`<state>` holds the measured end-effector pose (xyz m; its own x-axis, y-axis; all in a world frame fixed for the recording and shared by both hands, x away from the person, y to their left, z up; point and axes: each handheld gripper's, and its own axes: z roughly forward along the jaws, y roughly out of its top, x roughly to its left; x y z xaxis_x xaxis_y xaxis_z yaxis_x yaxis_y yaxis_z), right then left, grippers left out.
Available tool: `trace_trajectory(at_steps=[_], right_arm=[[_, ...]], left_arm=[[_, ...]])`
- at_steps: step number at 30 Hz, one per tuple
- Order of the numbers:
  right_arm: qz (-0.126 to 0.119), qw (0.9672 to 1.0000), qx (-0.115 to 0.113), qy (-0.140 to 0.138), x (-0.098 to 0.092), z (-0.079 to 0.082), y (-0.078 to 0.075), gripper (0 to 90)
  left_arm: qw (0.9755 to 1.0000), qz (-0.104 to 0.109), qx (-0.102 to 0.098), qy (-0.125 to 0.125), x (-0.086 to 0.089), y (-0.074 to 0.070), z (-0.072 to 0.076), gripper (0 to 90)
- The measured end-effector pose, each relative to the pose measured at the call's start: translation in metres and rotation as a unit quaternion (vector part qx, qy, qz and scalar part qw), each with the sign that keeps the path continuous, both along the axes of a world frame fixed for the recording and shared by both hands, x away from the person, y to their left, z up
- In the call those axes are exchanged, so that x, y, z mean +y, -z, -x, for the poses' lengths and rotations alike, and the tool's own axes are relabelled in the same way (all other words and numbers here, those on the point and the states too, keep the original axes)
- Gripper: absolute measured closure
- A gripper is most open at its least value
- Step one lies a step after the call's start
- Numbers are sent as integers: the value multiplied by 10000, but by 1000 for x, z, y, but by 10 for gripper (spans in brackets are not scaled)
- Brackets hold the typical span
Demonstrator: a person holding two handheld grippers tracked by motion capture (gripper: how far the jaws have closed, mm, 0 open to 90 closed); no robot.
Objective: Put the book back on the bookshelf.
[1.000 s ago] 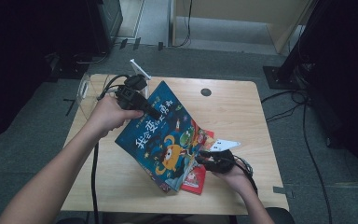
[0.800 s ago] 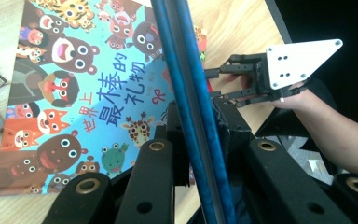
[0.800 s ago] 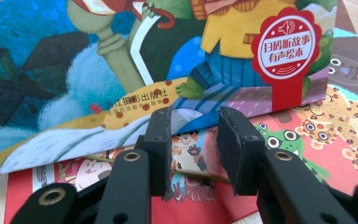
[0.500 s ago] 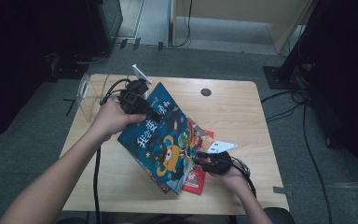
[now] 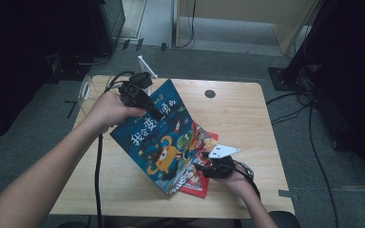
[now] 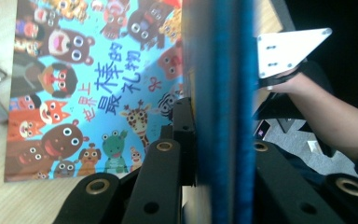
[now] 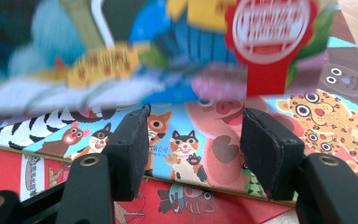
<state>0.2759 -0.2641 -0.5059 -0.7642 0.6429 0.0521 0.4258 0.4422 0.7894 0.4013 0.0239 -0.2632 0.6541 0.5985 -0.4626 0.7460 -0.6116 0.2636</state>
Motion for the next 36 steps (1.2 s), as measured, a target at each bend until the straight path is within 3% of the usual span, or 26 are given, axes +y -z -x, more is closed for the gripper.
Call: trace_trajectory(at_steps=[3, 9, 16, 22, 27, 29, 31, 36], right_arm=[[-12, 10000, -14, 12, 0, 0, 0, 404], [-37, 9997, -185, 145, 7, 1, 5, 300], [-42, 9996, -197, 200, 8, -1, 6, 281], [-9, 9994, -172, 290, 4, -8, 5, 280], [-34, 9989, -209, 415, 6, -10, 6, 260], [-70, 9987, -226, 456, 8, -11, 7, 241], [-102, 9986, -272, 439, 8, -12, 8, 226], [-168, 9987, -301, 381, 8, -12, 11, 198]], left_arm=[[9993, -209, -292, 49, 1, -14, 2, 838], [9995, -127, -163, -243, 24, -25, -3, 838], [9979, -334, -391, -398, 48, -37, 3, 838], [9966, -247, -393, -687, 80, -39, 9, 839], [9945, -498, -382, -842, 96, -40, 16, 840], [9925, -580, -452, -980, 102, -38, 18, 841], [9914, -570, -495, -1067, 107, -37, 18, 841], [9904, -521, -388, -1219, 126, -38, 21, 841]])
